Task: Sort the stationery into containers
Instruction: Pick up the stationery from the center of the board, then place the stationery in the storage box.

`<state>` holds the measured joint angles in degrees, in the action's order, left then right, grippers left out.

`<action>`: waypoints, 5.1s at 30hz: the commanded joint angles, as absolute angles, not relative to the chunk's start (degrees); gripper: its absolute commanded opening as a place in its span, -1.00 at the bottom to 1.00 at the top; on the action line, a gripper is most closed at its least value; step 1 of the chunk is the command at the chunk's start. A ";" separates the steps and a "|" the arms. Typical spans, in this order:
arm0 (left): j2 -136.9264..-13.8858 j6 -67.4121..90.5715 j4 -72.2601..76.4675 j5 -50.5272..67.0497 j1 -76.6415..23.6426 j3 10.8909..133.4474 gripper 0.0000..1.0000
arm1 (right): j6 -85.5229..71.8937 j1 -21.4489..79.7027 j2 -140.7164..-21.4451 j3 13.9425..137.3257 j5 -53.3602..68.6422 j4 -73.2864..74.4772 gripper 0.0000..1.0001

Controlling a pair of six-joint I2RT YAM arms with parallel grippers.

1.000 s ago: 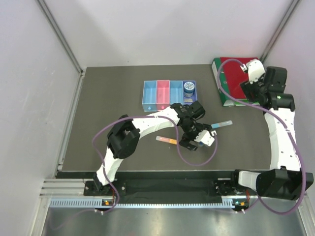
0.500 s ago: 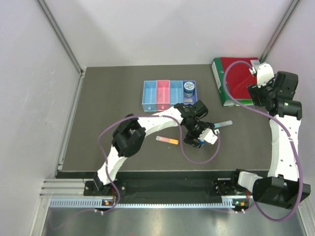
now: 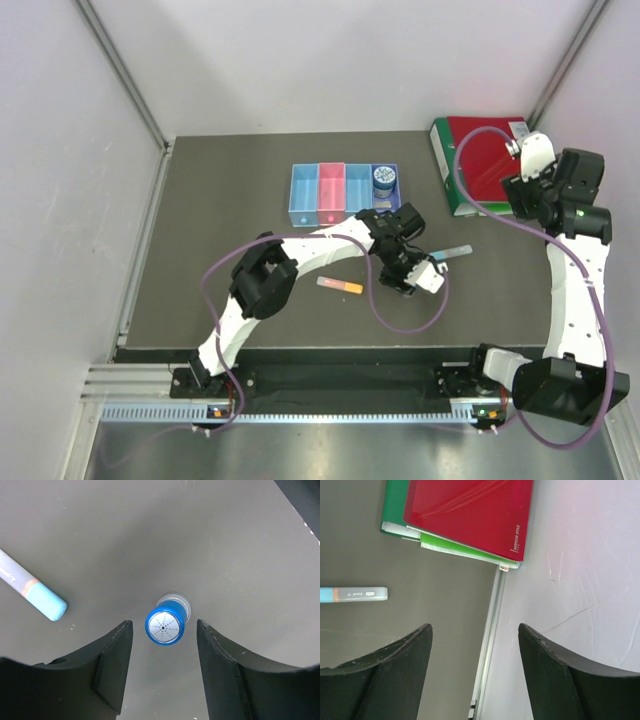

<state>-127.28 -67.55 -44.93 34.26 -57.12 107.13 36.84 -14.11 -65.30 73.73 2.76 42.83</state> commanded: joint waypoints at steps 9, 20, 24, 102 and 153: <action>-128.23 -69.78 -46.84 36.83 -57.92 110.39 0.14 | 35.95 -15.12 -63.28 72.51 3.87 39.99 0.37; -129.29 -71.37 -49.83 36.56 -58.36 111.97 -0.10 | 35.51 -15.21 -62.93 71.37 4.22 39.29 0.36; -129.55 -71.54 -50.27 36.47 -58.36 111.97 -0.17 | 35.51 -15.29 -62.84 71.37 4.30 39.02 0.36; -126.21 -18.10 -14.42 5.63 -20.74 106.17 -1.00 | 30.67 -14.85 -63.90 76.73 6.24 43.94 0.35; -110.23 -17.93 -19.33 14.06 -20.92 105.58 0.42 | 50.17 -6.77 -65.39 72.69 15.91 60.64 0.99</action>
<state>-119.59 -17.98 -17.63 10.72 -20.75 106.61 40.34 -8.69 -64.90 73.87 11.68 54.28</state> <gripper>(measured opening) 0.697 0.944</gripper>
